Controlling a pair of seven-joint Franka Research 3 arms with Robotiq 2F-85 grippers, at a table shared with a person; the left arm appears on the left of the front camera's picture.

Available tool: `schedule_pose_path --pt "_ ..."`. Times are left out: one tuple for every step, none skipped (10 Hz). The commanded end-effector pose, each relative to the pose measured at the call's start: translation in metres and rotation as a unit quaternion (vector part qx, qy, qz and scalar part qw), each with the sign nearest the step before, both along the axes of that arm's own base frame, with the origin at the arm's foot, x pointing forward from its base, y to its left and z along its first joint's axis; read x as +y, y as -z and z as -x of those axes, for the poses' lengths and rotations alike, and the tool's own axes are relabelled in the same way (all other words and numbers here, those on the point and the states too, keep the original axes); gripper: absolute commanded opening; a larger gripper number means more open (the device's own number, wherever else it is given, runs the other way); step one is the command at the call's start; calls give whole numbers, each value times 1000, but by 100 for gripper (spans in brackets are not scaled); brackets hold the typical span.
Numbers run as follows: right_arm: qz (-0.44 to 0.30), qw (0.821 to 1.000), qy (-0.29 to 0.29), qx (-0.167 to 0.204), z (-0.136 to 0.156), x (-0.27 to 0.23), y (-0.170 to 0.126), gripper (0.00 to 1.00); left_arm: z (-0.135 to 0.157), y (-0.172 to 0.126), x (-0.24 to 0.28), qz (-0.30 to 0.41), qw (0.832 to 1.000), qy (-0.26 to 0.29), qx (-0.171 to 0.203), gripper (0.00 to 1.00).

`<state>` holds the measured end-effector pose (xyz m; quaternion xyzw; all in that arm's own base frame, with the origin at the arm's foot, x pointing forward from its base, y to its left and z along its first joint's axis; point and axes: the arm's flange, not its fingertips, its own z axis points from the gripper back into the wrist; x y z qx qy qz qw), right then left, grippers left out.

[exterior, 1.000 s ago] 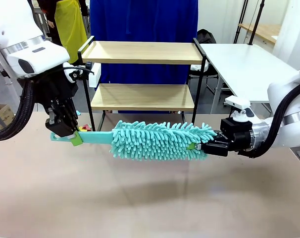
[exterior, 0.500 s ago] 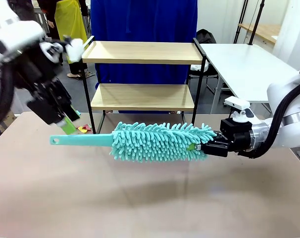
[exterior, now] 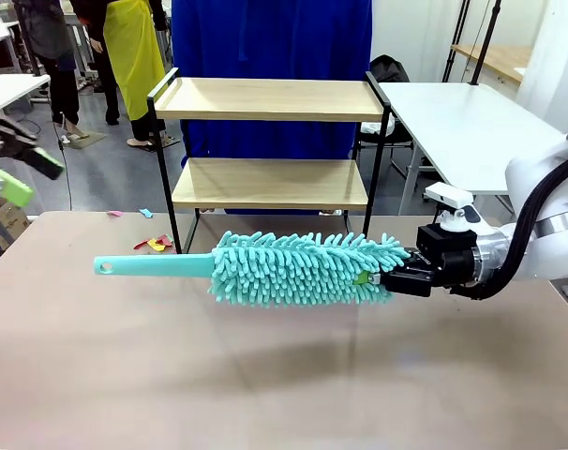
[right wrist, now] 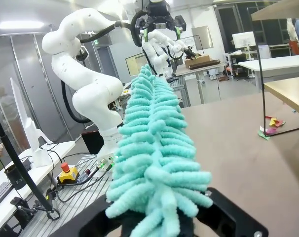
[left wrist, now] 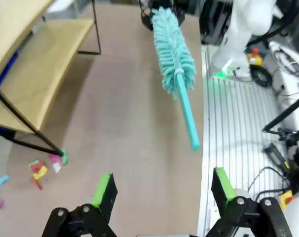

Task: Clean the shelf.
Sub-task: Hand the Duster back to the human.

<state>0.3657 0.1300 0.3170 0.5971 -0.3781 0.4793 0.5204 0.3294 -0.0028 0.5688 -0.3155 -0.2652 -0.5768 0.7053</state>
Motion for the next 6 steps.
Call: schedule_pose_path --pt "0 1000 0 -2 0 0 -3 0 -7 14 8 23 1000 16 10 100" --pt "0 1000 0 0 0 0 0 17 0 0 0 0 1000 0 0 100" --pt "-8 1000 17 -19 6 -7 -37 17 0 0 0 0 1000 0 0 100" --pt "2 998 43 -43 12 -17 -82 17 0 0 0 0 1000 0 0 100" --pt "8 995 74 -64 19 -23 -121 17 0 0 0 0 1000 0 0 100" --pt "20 990 105 -88 26 -30 -159 17 0 0 0 0 1000 0 0 100"
